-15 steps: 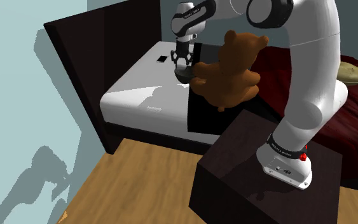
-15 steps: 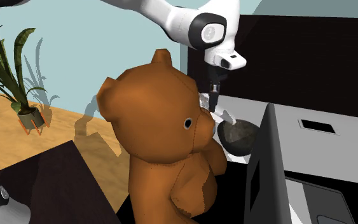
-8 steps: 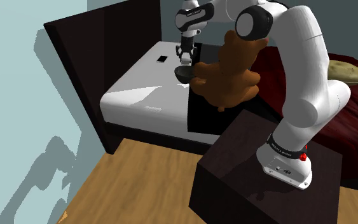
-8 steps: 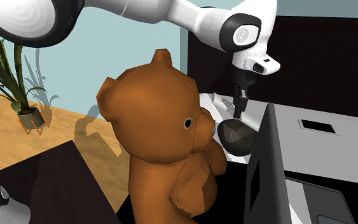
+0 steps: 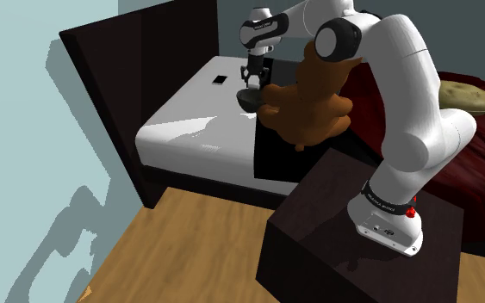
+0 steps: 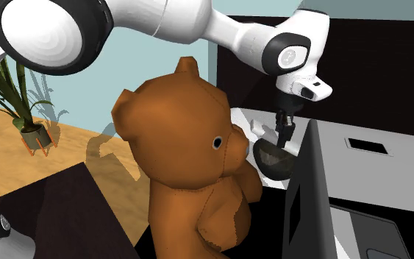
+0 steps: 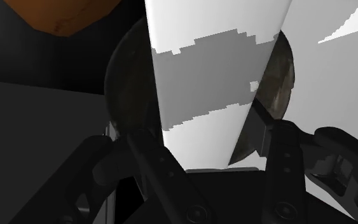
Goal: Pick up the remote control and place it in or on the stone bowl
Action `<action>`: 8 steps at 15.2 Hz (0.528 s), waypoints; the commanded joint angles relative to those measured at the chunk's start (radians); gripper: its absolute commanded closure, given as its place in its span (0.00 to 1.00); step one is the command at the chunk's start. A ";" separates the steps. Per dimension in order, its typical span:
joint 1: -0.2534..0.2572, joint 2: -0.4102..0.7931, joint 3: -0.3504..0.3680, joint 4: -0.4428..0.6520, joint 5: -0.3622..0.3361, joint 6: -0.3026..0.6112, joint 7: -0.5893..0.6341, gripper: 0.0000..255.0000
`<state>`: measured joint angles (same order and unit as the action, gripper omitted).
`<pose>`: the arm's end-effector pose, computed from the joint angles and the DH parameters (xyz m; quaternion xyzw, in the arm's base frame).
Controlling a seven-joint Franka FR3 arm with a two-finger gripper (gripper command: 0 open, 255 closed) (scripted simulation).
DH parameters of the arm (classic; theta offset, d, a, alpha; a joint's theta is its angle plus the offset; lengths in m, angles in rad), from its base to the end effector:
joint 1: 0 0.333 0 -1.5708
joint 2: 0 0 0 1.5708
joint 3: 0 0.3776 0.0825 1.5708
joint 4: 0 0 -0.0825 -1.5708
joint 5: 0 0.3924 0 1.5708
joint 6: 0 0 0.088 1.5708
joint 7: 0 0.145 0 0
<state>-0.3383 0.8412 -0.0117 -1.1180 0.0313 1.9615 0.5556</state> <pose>0.7716 -0.2752 0.3062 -0.8974 0.4410 -0.0001 0.0102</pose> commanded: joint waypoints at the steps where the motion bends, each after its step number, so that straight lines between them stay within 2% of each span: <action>1: -0.001 0.017 0.000 -0.001 0.000 0.017 -0.001 1.00; 8: -0.001 0.053 0.000 -0.023 0.001 0.076 -0.002 1.00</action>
<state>-0.3382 0.8872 -0.0112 -1.1418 0.0321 2.0340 0.5542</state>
